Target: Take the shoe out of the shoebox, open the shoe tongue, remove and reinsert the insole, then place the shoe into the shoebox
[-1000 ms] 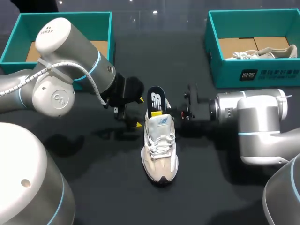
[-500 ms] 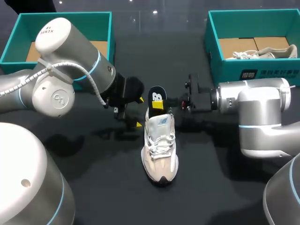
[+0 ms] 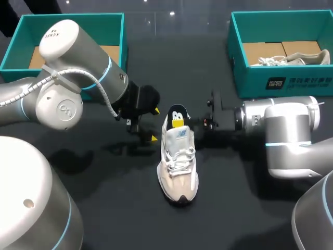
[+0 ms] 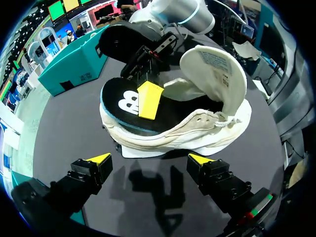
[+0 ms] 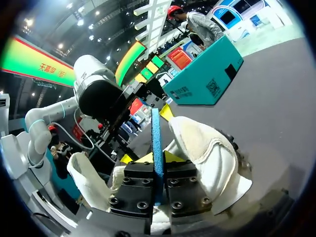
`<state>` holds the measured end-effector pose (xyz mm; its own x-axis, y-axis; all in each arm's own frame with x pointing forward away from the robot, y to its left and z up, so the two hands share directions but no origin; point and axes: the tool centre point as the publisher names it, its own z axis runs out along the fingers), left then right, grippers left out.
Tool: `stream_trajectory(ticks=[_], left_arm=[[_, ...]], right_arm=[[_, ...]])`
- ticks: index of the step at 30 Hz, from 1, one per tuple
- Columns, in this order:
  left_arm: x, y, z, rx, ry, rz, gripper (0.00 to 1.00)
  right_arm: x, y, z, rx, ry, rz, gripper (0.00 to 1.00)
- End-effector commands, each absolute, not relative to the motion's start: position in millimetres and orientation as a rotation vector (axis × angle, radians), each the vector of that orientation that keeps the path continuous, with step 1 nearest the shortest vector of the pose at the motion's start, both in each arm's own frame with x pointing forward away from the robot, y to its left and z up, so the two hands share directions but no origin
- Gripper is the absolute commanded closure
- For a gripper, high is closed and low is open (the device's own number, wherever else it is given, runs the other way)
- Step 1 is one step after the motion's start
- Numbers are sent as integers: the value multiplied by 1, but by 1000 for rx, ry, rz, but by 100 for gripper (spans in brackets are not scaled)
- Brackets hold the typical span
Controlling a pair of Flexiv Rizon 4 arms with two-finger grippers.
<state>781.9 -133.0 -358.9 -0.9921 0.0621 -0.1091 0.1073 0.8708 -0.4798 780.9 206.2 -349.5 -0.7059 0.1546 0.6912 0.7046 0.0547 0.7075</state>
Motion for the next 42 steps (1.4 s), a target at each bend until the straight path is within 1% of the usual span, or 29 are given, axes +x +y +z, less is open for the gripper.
stream_trajectory(ticks=[1,6,7,8,10,11,13,20,24,31,33,34,35,42], left_arm=[[782,-133,-358,135,2953,-760,0],[782,-133,-358,135,2953,-760,0],[782,-133,-358,135,2953,-760,0],[782,-133,-358,135,2953,-760,0],[782,-133,-358,135,2953,-760,0],[782,-133,-358,135,2953,-760,0],[782,-133,-358,135,2953,-760,0],[782,-133,-358,135,2953,-760,0],[782,-133,-358,135,2953,-760,0],[782,-133,-358,135,2953,-760,0],[782,-133,-358,135,2953,-760,0],[782,-133,-358,135,2953,-760,0],[782,-133,-358,135,2953,-760,0],[782,-133,-358,135,2953,-760,0]], right_arm=[[771,208,-357,-874,-1911,-1681,100],[764,212,-354,-868,-1930,-1672,100],[764,212,-353,-864,-1934,-1675,94],[764,212,-351,-858,-1938,-1680,82],[765,213,-348,-844,-1949,-1689,63],[765,214,-345,-835,-1958,-1692,57],[766,215,-340,-816,-1976,-1697,54],[771,217,-326,-785,-2042,-1706,57],[773,217,-322,-773,-2061,-1715,63],[776,217,-314,-760,-2094,-1747,68],[779,215,-314,-764,-2092,-1753,78],[781,214,-315,-771,-2088,-1753,91],[783,214,-317,-780,-2085,-1748,100],[782,213,-342,-839,-2030,-1702,100]])
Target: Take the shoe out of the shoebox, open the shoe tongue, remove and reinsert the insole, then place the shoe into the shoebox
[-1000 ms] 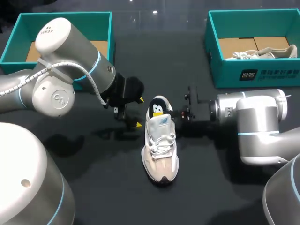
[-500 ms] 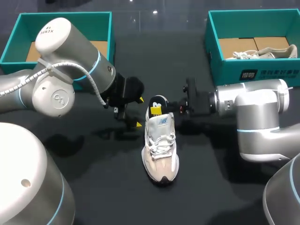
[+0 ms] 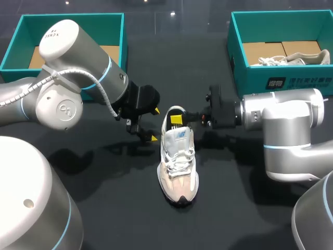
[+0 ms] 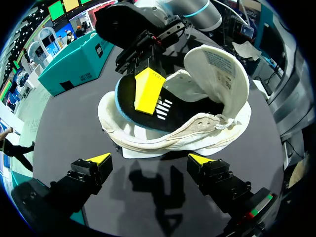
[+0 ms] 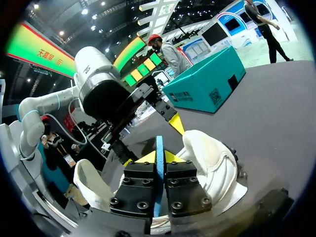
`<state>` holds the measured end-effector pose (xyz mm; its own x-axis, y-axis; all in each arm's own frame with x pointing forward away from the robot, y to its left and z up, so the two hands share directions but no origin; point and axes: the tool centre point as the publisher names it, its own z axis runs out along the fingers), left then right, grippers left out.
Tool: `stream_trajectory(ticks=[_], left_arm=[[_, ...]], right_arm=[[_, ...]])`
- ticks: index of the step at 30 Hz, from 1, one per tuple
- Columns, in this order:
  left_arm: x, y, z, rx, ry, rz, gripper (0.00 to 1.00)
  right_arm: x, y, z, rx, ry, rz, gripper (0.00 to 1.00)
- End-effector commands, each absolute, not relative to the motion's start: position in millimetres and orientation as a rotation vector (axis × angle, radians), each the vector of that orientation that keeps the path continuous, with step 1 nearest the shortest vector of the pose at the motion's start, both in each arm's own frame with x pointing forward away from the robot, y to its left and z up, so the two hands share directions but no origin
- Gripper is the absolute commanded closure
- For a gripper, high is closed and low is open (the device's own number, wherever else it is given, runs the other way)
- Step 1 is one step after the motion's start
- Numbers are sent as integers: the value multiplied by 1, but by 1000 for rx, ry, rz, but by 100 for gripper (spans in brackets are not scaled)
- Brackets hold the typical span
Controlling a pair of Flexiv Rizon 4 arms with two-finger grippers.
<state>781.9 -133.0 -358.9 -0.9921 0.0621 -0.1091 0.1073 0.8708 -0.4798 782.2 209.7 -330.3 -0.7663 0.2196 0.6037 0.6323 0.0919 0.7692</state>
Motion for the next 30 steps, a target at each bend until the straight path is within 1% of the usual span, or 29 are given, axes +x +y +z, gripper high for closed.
stream_trajectory(ticks=[1,5,11,12,13,14,17,24,30], left_arm=[[782,-133,-358,135,2953,-760,0],[782,-133,-358,135,2953,-760,0],[782,-133,-358,135,2953,-760,0],[782,-133,-358,135,2953,-760,0],[782,-133,-358,135,2953,-760,0],[782,-133,-358,135,2953,-760,0],[782,-133,-358,135,2953,-760,0],[782,-133,-358,135,2953,-760,0],[782,-133,-358,135,2953,-760,0]], right_arm=[[780,213,-345,-845,-2025,-1693,100],[768,214,-354,-875,-2020,-1670,100],[761,216,-352,-890,-2044,-1660,100],[761,217,-350,-886,-2053,-1664,99],[761,217,-348,-884,-2062,-1667,82],[762,218,-346,-875,-2072,-1670,67],[764,220,-340,-853,-2099,-1677,55],[767,222,-326,-817,-2154,-1690,54],[772,221,-322,-807,-2168,-1702,59]])
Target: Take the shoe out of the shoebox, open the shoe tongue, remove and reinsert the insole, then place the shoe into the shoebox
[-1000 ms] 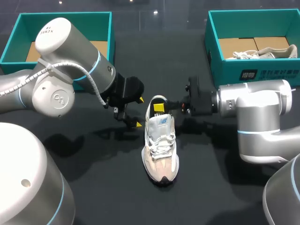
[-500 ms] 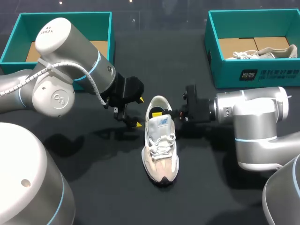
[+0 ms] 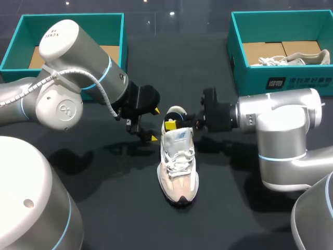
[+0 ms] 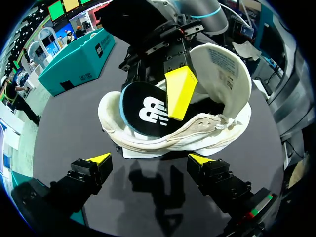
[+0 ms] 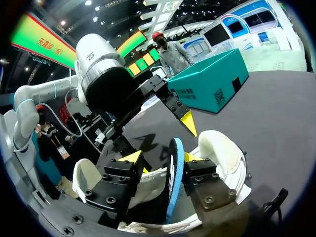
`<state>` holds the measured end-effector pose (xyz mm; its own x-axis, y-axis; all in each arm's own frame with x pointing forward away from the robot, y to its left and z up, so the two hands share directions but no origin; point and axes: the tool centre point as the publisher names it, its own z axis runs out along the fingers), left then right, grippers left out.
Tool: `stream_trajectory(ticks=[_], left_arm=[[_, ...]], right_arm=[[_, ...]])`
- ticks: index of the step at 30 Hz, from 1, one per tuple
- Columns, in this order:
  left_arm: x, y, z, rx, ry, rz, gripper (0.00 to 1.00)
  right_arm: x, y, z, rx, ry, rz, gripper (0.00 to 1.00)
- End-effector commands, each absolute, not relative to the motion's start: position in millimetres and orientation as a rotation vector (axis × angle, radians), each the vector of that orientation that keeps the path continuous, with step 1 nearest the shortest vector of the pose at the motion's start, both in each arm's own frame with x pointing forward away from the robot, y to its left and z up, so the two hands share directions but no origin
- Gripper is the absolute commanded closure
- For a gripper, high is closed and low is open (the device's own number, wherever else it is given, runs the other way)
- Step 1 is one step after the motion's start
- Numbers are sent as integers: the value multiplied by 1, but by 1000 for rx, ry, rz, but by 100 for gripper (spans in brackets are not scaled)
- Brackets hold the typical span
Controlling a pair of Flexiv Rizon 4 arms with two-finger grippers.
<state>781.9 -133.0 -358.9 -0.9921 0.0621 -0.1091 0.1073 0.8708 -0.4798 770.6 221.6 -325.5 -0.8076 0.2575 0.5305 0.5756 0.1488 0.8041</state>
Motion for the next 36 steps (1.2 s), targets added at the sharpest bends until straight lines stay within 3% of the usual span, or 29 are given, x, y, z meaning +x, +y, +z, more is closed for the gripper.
stream_trajectory(ticks=[1,5,6,7,26,27,28,29,31,36], left_arm=[[782,-133,-358,135,2953,-760,0],[782,-133,-358,135,2953,-760,0],[782,-133,-358,135,2953,-760,0],[782,-133,-358,135,2953,-760,0],[782,-133,-358,135,2953,-760,0],[782,-133,-358,135,2953,-760,0],[782,-133,-358,135,2953,-760,0],[782,-133,-358,135,2953,-760,0],[782,-133,-358,135,2953,-760,0],[781,-133,-359,135,2952,-760,0]], right_arm=[[773,220,-321,-804,-2169,-1706,61],[778,218,-319,-809,-2165,-1723,72],[780,217,-320,-818,-2161,-1726,89],[781,216,-321,-822,-2159,-1725,99],[763,219,-353,-930,-2089,-1594,100],[763,218,-351,-928,-2095,-1601,87],[763,218,-348,-925,-2103,-1607,68],[763,219,-345,-920,-2114,-1611,61],[763,220,-340,-908,-2135,-1616,53],[761,222,-326,-881,-2201,-1617,46]])
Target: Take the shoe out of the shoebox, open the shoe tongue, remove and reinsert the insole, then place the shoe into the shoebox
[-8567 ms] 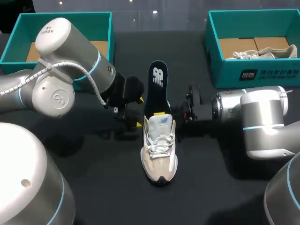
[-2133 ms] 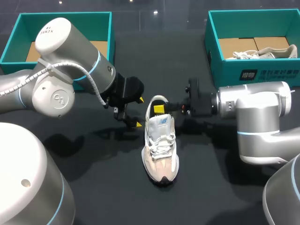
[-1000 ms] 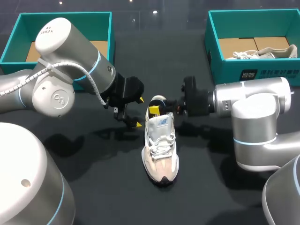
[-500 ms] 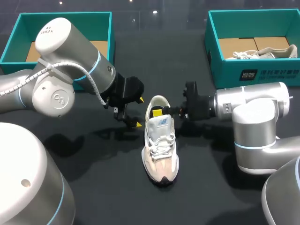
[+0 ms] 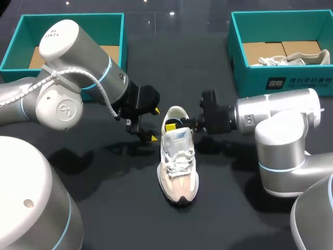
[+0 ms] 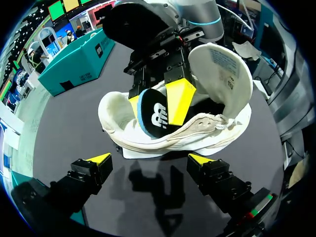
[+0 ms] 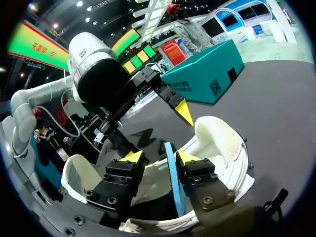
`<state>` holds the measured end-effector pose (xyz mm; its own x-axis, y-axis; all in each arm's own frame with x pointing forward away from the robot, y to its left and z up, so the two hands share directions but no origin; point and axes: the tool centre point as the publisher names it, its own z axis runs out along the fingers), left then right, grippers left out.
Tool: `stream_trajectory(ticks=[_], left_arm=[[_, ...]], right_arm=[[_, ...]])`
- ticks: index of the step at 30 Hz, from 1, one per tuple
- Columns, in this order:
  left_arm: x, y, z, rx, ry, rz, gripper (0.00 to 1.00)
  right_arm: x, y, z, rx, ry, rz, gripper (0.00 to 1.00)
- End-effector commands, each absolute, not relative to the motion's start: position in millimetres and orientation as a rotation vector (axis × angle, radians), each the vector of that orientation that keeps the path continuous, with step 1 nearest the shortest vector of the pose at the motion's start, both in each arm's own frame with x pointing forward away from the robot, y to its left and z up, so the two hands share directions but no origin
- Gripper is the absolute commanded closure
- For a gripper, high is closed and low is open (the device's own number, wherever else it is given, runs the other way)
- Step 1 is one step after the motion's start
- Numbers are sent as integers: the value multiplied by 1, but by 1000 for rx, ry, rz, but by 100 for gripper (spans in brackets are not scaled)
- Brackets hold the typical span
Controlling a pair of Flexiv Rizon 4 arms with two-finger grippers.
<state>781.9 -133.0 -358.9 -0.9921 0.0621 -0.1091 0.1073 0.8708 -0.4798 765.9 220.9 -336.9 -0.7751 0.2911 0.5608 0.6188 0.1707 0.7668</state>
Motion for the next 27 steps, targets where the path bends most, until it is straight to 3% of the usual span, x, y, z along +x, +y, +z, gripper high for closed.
stream_trajectory(ticks=[1,27], left_arm=[[781,-132,-360,146,2954,-760,0],[797,-101,-342,227,2913,-782,0]], right_arm=[[761,223,-324,-878,-2213,-1616,47],[776,206,-306,-973,-2321,-1553,42]])
